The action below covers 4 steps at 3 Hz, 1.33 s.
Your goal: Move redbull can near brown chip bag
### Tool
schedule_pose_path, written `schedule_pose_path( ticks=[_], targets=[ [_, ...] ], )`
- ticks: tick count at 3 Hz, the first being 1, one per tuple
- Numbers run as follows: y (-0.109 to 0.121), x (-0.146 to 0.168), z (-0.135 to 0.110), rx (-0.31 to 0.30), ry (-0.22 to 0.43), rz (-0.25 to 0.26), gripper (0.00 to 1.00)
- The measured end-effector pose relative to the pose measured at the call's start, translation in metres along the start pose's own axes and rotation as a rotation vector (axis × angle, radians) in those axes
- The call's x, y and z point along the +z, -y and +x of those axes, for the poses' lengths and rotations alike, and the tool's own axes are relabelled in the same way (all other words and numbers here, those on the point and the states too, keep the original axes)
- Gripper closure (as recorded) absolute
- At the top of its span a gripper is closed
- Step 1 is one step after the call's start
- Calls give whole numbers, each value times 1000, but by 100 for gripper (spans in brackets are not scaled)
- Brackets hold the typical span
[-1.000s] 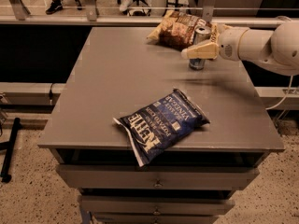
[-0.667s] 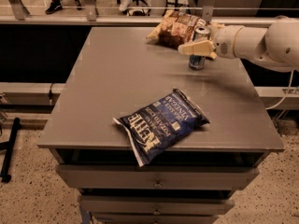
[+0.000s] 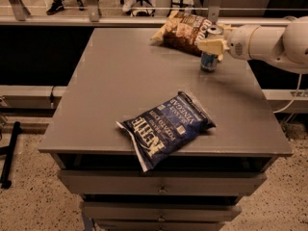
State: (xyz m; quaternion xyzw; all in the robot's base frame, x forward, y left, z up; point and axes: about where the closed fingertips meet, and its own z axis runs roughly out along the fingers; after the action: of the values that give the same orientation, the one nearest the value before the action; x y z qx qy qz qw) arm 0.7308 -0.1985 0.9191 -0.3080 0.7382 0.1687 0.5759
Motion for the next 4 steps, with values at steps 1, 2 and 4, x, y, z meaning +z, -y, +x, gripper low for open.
schedule_pose_path(
  ticks=[1, 2, 4],
  targets=[
    [16, -21, 3, -4, 1, 45, 95],
    [32, -32, 13, 0, 5, 82, 100],
    [52, -40, 28, -4, 2, 121, 100]
  ],
)
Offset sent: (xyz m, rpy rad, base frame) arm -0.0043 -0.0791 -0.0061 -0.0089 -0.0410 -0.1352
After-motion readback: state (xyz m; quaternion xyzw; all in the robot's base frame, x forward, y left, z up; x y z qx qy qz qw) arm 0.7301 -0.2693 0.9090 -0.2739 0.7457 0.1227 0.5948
